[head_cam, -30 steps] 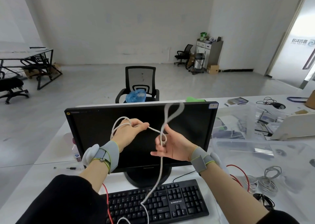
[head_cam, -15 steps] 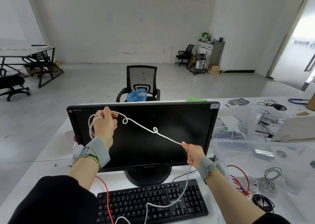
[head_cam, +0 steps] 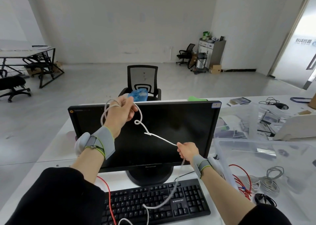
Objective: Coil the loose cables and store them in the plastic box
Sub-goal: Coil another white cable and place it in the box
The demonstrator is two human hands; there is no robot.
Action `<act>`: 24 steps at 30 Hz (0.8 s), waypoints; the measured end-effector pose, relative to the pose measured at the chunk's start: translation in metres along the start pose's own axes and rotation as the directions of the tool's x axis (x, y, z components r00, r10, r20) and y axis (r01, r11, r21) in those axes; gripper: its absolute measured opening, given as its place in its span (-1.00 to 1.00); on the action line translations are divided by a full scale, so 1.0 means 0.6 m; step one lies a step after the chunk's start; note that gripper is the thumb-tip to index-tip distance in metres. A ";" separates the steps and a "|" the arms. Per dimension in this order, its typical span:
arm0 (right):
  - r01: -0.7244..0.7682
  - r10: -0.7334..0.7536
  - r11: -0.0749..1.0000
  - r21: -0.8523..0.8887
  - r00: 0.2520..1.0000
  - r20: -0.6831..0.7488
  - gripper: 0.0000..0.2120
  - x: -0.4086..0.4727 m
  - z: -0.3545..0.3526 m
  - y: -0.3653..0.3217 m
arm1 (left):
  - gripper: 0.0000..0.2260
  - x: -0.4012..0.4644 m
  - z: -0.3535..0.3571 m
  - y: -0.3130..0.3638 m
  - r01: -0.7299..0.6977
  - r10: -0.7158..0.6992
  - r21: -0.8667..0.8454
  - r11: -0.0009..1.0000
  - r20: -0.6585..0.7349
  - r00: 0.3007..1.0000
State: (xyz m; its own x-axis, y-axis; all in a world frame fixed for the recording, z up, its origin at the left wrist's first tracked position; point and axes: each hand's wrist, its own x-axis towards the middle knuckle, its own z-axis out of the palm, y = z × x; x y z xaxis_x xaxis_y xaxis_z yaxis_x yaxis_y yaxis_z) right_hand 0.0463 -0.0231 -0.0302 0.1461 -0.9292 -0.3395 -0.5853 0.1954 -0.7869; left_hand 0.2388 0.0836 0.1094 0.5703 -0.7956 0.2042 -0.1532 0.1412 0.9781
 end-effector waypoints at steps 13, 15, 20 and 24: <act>0.507 -0.619 0.776 0.375 0.726 0.299 -0.79 -0.125 0.052 -0.124 | -0.83 -0.014 0.020 0.010 -0.030 0.027 0.019 0.999 0.159 0.987; 0.314 -0.530 0.765 0.562 0.803 0.273 -0.70 -0.119 0.053 -0.115 | -0.81 -0.006 0.002 0.014 -0.020 0.015 -0.151 0.988 -0.036 0.999; 0.333 -0.413 0.900 0.282 0.858 0.304 -0.65 -0.083 0.028 -0.084 | -0.80 0.005 -0.022 0.003 -0.096 0.022 -0.329 0.939 -0.224 0.974; 0.247 -0.298 0.953 0.175 0.869 0.395 -0.64 -0.066 0.029 -0.049 | -0.80 0.001 -0.004 0.001 -0.104 0.040 -0.301 0.948 -0.212 0.976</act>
State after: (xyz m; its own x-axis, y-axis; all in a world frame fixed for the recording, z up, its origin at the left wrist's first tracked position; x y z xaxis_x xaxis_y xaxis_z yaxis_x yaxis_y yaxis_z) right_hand 0.0716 0.0135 -0.0027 0.6161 -0.7420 -0.2643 -0.3819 0.0121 -0.9241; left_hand 0.2411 0.0848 0.1101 0.7221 -0.6462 0.2469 0.0385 0.3939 0.9183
